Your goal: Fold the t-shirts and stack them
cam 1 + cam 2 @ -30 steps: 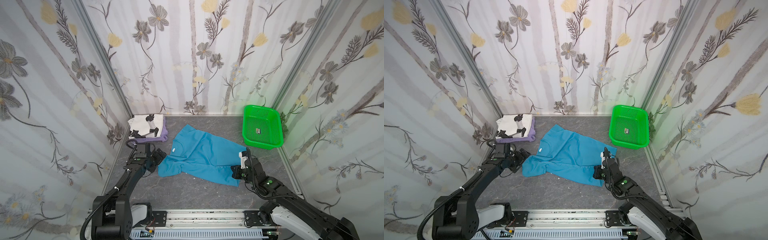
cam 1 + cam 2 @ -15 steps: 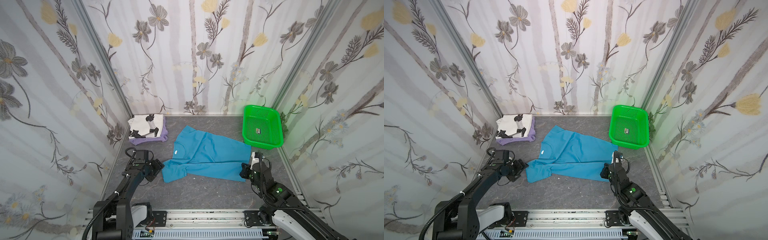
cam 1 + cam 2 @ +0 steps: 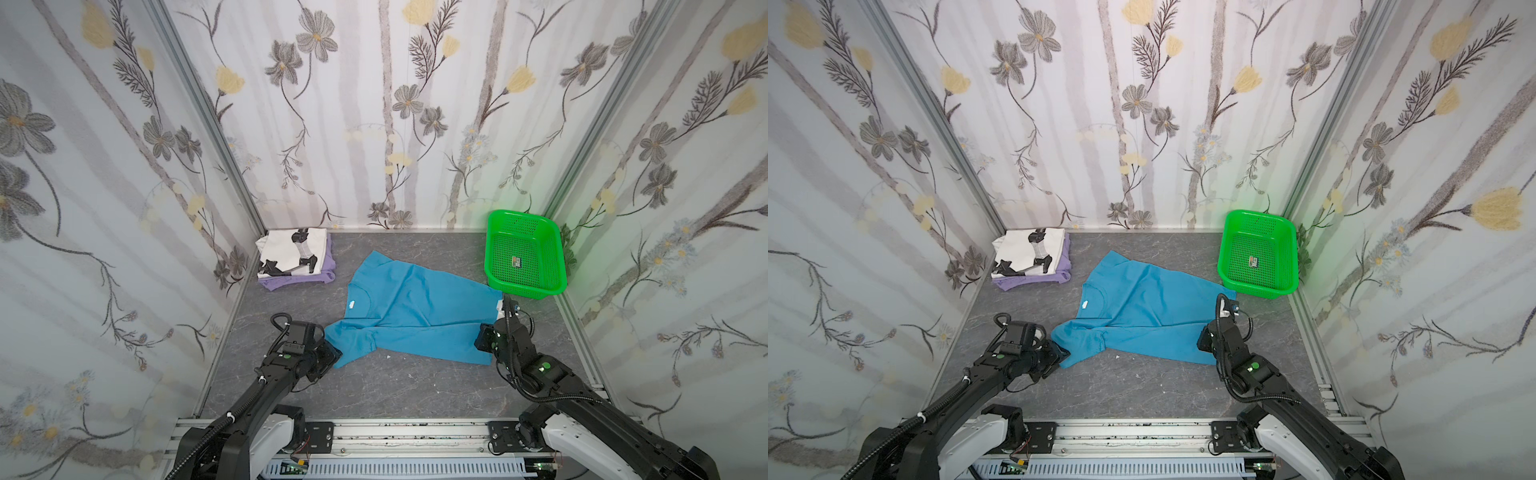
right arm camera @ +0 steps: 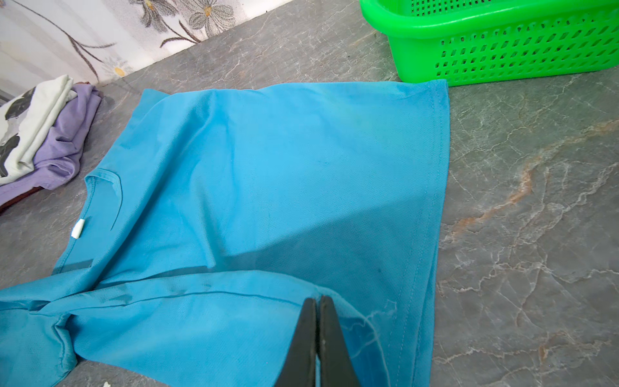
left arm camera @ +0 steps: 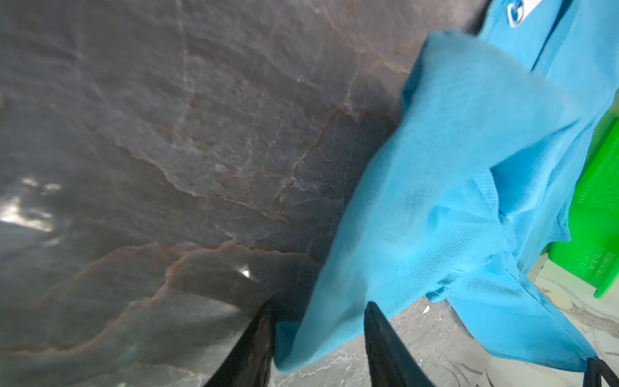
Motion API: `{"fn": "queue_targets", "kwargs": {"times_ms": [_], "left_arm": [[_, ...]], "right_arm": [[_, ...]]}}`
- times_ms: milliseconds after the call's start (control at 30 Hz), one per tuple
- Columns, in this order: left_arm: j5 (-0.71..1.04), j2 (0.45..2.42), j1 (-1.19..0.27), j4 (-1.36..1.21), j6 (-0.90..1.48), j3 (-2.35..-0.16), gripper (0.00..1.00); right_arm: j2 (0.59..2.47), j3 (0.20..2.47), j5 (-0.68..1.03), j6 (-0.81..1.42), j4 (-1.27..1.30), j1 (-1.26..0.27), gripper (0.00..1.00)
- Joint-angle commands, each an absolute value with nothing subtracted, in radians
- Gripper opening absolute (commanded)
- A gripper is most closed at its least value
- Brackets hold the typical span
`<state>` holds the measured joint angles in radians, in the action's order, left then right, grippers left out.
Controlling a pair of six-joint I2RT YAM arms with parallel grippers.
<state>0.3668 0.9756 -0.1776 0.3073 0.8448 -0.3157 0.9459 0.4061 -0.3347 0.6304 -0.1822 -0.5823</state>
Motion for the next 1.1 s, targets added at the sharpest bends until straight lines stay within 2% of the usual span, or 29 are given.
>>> {"fn": "queue_targets", "kwargs": {"times_ms": [0,67,200,367,533,633,733,800,933,1067], "left_arm": [[0.341,0.973,-0.202,0.315,0.868,-0.305,0.46],[0.332,0.973,-0.228,0.315,0.869,-0.302,0.46],[0.311,0.971,-0.272,0.317,0.873,-0.286,0.36],[0.301,0.957,-0.288,0.333,0.868,-0.302,0.0],[0.346,0.992,-0.285,0.348,0.755,-0.536,0.0],[0.447,1.149,-0.248,0.335,0.657,-0.776,0.0],[0.58,1.303,-0.206,0.298,0.632,-1.015,0.0],[0.6,1.34,-0.198,0.305,0.618,-1.15,0.0],[0.633,1.355,-0.174,0.369,0.59,-1.32,0.0],[0.766,1.297,-0.153,0.368,0.574,-1.273,0.0]], "right_arm": [[0.965,0.42,-0.342,0.612,-0.114,-0.58,0.0],[0.972,0.424,-0.339,0.605,-0.112,-0.576,0.0],[0.976,0.432,-0.326,0.587,-0.106,-0.568,0.0],[0.978,0.437,-0.31,0.569,-0.1,-0.554,0.0],[1.033,0.498,-0.227,0.492,-0.059,-0.513,0.0],[1.114,0.583,-0.145,0.438,-0.022,-0.446,0.0],[1.181,0.732,-0.148,0.374,-0.058,-0.431,0.0],[1.196,0.848,-0.156,0.343,-0.092,-0.429,0.0],[1.128,0.926,-0.198,0.328,-0.172,-0.428,0.0],[0.908,0.814,-0.2,0.426,-0.25,-0.44,0.0]]}}
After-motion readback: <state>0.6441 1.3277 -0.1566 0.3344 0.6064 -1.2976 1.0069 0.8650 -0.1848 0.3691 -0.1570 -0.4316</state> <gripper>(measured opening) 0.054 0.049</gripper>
